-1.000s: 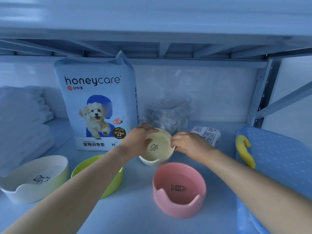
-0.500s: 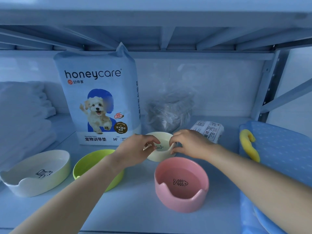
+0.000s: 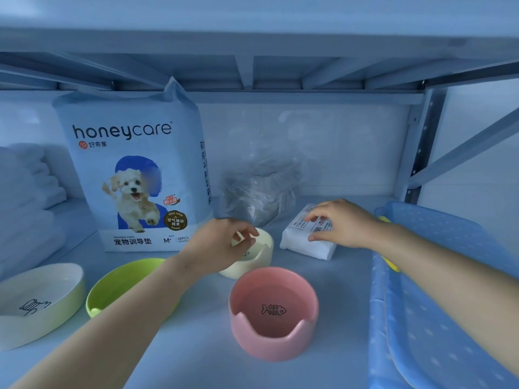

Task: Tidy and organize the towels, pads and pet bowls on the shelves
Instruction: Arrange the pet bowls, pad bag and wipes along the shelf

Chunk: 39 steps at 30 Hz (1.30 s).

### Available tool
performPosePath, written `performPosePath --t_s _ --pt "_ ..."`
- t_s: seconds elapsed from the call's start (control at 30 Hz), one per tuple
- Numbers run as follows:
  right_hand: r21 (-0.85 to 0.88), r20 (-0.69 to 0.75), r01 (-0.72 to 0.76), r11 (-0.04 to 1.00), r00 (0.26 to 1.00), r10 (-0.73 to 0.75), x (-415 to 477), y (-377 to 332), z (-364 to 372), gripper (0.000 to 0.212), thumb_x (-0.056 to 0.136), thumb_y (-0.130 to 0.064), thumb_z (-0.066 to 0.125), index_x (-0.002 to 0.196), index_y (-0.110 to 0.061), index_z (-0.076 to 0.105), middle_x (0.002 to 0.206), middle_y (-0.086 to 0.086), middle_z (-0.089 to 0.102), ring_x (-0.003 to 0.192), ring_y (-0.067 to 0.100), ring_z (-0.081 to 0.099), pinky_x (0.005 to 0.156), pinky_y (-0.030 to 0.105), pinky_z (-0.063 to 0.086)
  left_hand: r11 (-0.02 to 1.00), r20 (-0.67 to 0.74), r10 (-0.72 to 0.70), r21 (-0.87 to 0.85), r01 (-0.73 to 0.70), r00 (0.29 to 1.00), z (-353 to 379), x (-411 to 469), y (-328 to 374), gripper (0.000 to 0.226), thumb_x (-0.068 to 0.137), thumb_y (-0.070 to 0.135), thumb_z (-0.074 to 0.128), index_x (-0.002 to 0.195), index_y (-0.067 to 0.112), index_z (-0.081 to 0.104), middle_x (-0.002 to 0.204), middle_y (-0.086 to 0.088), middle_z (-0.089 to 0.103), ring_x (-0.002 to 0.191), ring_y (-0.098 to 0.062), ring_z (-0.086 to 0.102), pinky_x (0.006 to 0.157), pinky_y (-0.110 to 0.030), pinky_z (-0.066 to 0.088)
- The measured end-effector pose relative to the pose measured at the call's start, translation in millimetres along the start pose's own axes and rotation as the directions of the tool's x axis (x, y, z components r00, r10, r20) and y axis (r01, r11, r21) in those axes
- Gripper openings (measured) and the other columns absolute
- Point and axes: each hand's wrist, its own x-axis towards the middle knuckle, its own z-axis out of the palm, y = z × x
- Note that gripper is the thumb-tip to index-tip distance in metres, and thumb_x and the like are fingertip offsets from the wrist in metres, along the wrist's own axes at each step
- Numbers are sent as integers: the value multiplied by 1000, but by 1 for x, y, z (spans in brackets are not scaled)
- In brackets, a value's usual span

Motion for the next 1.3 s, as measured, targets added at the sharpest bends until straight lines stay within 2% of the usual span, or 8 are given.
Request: performPosePath --t_s 0.13,0.27,0.4,0.5,0.77,0.93,1.07,1.3 --pt "-78 33 -20 997 999 23 -9 0 10 50 77 -49 67 120 -26 58 122 -7 59 114 17 51 92 31 42 999 19 48 2 -48 999 13 13 15 14 87 31 57 97 35 66 94 19 63 86 1 58 76 -27 50" --pt "-77 75 -41 996 996 47 -11 2 32 52 66 -54 72 108 -27 56 110 -6 63 105 19 56 81 34 49 995 57 104 2 -104 993 24 23 27 17 87 33 57 102 37 64 106 15 56 91 -5 57 81 -30 49" --pt "-85 67 -31 996 997 37 -10 3 40 66 65 -37 79 123 -21 51 123 -4 57 115 20 51 89 35 46 993 70 117 -6 -117 991 28 30 31 18 87 32 57 103 37 63 108 13 55 93 -4 55 82 -26 46" --pt "-84 92 -41 996 995 48 -8 5 42 62 70 -19 75 126 -16 49 128 0 54 120 22 49 93 38 45 992 63 126 -15 -125 990 29 32 32 17 86 31 58 102 36 64 106 12 56 93 -4 55 81 -25 45" --pt "-42 58 -78 996 995 81 -14 5 40 52 70 -6 60 119 -23 54 117 -1 61 107 23 57 81 38 51 987 79 150 -68 -145 986 28 37 35 20 86 29 59 105 33 63 107 10 58 97 -5 55 84 -27 46" --pt "35 24 -123 992 992 122 -30 -3 25 42 65 -15 63 105 -28 60 96 -5 67 84 17 60 70 35 52 981 123 191 -57 -185 974 27 43 40 38 82 27 65 118 28 57 121 6 56 107 -10 53 92 -30 44" --pt "156 -124 -194 968 969 214 -52 -15 5 44 60 -18 72 101 -33 67 87 -12 70 71 6 57 67 13 45 969 188 240 5 -245 952 28 46 45 58 72 32 72 126 25 51 125 6 56 113 -13 52 95 -32 44" --pt "486 -189 -229 844 915 357 -75 -29 -21 41 61 -2 73 95 -25 71 91 -20 69 88 -6 63 80 15 51 925 4 377 -46 -377 926 32 52 47 57 72 11 72 124 22 54 126 4 54 112 -17 53 90 -26 41"
